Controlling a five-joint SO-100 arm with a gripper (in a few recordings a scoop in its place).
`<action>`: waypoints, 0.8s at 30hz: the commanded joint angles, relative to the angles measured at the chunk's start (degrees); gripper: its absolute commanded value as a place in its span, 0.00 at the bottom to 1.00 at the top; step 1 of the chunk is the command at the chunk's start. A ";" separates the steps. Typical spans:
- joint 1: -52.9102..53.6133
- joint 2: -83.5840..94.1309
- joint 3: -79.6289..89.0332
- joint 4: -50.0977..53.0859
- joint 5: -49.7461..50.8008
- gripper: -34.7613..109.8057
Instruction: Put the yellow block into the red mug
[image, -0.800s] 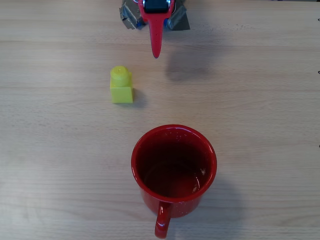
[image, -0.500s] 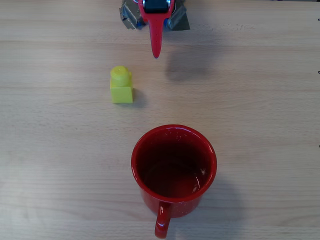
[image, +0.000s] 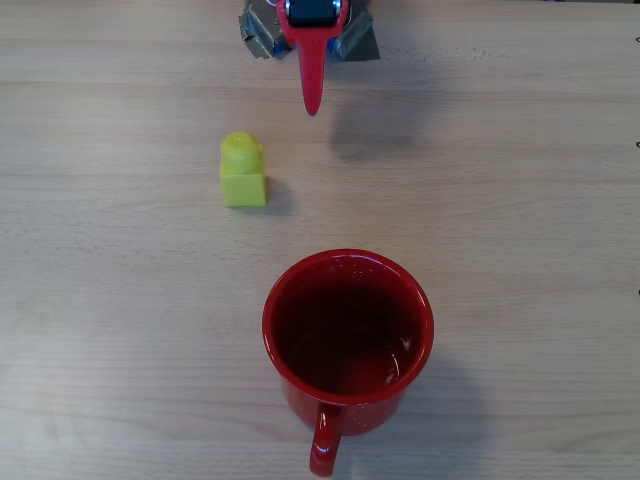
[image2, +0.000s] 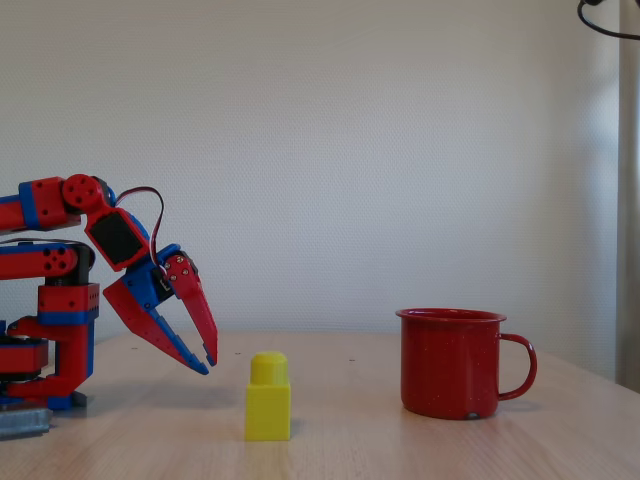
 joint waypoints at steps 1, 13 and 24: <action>-0.18 0.53 -3.08 1.93 -0.18 0.24; 0.00 -12.22 -17.49 5.71 0.00 0.24; 4.13 -33.31 -35.60 10.11 1.05 0.24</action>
